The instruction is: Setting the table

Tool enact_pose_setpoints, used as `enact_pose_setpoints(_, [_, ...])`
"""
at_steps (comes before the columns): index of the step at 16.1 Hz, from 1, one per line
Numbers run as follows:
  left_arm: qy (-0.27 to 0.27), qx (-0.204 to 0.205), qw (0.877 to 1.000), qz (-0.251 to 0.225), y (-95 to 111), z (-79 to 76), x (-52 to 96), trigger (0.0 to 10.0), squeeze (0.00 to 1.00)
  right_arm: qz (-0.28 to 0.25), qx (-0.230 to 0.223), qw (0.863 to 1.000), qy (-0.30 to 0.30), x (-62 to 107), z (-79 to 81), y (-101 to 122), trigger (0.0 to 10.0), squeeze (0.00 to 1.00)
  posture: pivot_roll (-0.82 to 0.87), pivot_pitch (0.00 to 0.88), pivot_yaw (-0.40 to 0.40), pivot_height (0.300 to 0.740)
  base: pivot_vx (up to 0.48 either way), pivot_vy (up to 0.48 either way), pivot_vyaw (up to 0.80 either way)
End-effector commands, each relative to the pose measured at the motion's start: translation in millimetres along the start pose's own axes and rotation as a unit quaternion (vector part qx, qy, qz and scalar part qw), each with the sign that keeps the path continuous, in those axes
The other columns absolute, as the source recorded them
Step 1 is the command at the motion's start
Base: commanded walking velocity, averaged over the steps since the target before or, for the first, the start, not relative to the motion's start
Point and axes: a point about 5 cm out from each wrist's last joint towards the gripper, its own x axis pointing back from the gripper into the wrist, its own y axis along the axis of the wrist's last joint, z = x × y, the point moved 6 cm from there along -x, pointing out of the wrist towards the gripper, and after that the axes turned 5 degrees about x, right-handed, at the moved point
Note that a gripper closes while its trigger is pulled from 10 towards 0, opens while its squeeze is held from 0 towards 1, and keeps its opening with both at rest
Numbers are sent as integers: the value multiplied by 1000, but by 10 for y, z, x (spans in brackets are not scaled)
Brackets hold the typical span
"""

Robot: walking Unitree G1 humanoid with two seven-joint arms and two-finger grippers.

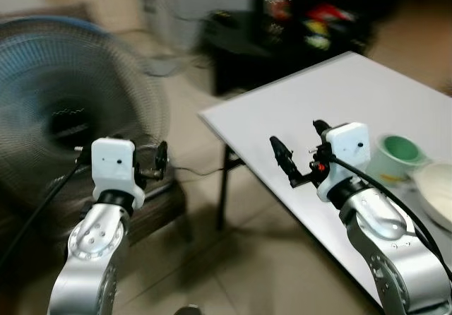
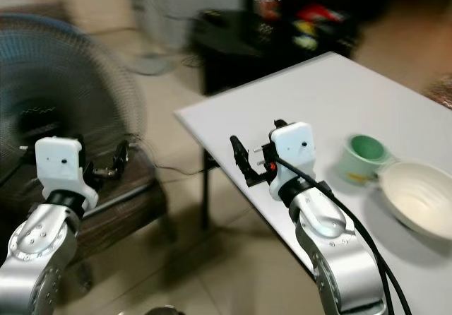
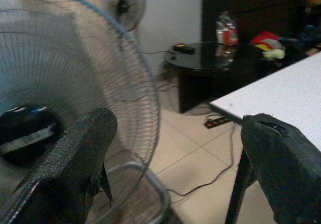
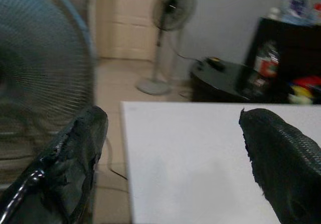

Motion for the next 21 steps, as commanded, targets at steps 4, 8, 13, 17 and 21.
enact_pose_setpoints(4, [-19,-5,1000,-6,33,-117,-46,10000,0,-4,4,1000,-5,-33,-38,34,10000,1000,7,0,21,740,0,0,800])
enact_pose_setpoints(8, [-9,-20,1000,-2,26,-30,16,10000,0,14,-4,1000,-5,-8,-2,-78,10000,1000,35,0,25,740,0,0,800])
enact_pose_setpoints(13, [-8,-30,999,8,-3,8,84,10000,0,20,-58,998,-6,2,37,-166,10000,1000,47,0,29,740,0,0,800])
enact_pose_setpoints(17, [-24,-28,999,6,14,-32,88,10000,0,30,-92,995,-21,89,38,-262,10000,1000,32,0,60,740,0,0,800])
enact_pose_setpoints(21, [-13,-27,1000,10,8,-29,40,10000,0,56,-80,995,-1,73,116,-368,10000,1000,30,0,70,740,0,0,800])
